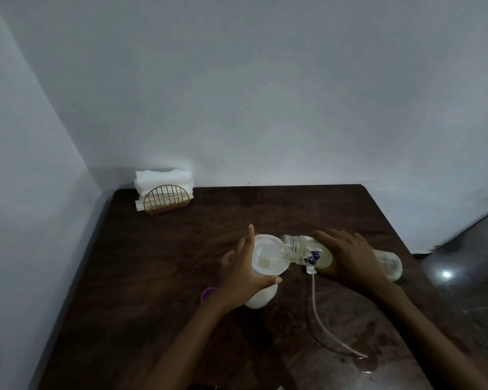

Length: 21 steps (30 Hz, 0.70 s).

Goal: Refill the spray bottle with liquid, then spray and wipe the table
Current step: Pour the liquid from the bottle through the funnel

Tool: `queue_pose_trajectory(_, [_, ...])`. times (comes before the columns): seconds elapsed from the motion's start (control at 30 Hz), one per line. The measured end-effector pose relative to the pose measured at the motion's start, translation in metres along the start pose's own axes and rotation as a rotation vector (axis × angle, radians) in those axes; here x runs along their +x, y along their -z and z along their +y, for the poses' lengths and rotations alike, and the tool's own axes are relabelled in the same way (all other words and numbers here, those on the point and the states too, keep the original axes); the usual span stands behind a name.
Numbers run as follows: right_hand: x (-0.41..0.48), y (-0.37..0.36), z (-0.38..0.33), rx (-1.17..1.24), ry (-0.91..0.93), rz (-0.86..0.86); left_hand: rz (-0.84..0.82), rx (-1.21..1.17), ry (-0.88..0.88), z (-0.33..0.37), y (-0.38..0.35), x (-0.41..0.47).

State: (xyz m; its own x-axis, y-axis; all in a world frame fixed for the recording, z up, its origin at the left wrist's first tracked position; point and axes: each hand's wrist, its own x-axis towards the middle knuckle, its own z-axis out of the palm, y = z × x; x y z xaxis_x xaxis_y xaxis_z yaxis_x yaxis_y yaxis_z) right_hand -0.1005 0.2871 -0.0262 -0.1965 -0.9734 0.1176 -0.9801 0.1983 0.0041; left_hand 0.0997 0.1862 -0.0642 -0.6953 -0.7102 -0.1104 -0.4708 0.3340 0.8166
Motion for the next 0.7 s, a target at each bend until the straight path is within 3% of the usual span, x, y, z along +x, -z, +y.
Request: queue_pose_trajectory(0.7, [-0.0002,0.0010,-0.0010,-0.026,-0.002,0.015,0.000,0.012,0.025,-0.0034,-0.0031,0.0031])
